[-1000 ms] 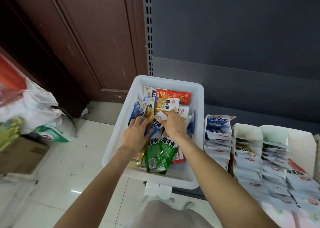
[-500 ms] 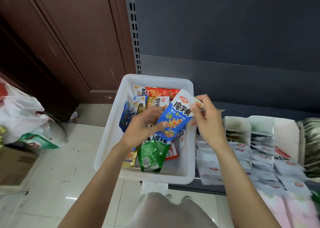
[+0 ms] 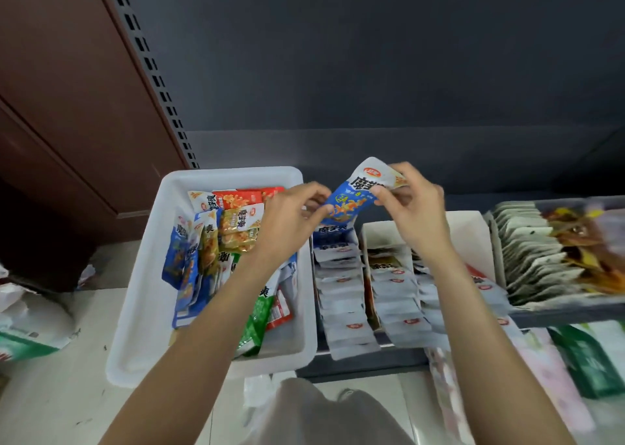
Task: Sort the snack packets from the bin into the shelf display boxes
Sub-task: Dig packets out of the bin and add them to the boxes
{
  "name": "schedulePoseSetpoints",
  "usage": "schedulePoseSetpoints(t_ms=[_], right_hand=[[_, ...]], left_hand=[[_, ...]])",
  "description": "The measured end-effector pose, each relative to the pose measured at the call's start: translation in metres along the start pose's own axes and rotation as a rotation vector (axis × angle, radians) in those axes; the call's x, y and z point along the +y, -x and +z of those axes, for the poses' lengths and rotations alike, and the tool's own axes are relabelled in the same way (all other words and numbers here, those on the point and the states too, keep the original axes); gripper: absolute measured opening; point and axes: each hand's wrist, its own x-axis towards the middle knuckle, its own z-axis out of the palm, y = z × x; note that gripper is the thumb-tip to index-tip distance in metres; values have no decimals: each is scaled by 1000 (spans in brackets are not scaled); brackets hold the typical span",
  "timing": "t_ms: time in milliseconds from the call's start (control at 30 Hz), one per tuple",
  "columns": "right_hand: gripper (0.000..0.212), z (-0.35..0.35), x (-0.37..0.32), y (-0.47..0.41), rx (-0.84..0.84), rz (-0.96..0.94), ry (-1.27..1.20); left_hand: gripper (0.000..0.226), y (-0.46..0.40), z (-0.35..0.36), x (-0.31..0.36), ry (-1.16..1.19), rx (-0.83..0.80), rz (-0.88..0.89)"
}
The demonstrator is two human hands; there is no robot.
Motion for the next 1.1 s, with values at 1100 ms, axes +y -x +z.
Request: schedulePoseSetpoints(t_ms=[1100], right_hand=[[9,45,1,29,-3,-528,588]], left_hand=[[13,64,-37,-43,-236,223,-103]])
